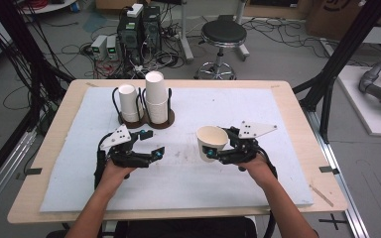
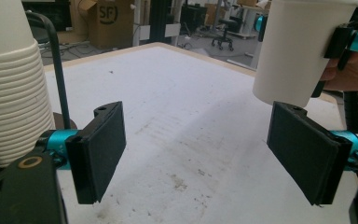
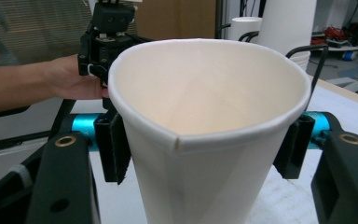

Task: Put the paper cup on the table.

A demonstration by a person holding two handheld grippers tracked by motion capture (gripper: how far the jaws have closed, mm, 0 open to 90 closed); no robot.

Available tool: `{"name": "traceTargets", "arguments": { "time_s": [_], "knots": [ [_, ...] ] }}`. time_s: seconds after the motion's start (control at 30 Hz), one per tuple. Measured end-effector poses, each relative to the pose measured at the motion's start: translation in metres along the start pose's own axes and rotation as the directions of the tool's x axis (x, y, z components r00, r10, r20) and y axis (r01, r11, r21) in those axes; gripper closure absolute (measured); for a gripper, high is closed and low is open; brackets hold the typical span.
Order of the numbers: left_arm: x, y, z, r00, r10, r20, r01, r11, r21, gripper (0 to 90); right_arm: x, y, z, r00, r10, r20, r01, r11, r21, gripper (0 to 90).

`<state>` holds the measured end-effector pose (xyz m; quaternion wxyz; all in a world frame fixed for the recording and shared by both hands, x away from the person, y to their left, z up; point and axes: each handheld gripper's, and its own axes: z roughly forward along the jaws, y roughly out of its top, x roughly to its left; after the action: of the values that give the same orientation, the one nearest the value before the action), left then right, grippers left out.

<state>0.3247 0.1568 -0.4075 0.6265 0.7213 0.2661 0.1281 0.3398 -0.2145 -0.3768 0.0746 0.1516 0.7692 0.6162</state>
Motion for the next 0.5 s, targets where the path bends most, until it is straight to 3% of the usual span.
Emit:
{"name": "traceTargets", "arguments": {
  "time_s": [0.27, 0.5],
  "knots": [
    [0.004, -0.002, -0.004, 0.9995, 0.010, -0.032, -0.010, 1.0000, -0.002, 19.5, -0.003, -0.002, -0.001, 0.9993, -0.006, 0.037, 0.005, 1.000, 0.018, 35.3],
    [0.010, -0.004, -0.021, 0.9965, 0.024, -0.080, -0.026, 0.9995, -0.020, 19.8, -0.010, -0.007, -0.013, 0.9919, -0.023, 0.125, 0.018, 0.999, 0.036, 35.2]
  ]
}}
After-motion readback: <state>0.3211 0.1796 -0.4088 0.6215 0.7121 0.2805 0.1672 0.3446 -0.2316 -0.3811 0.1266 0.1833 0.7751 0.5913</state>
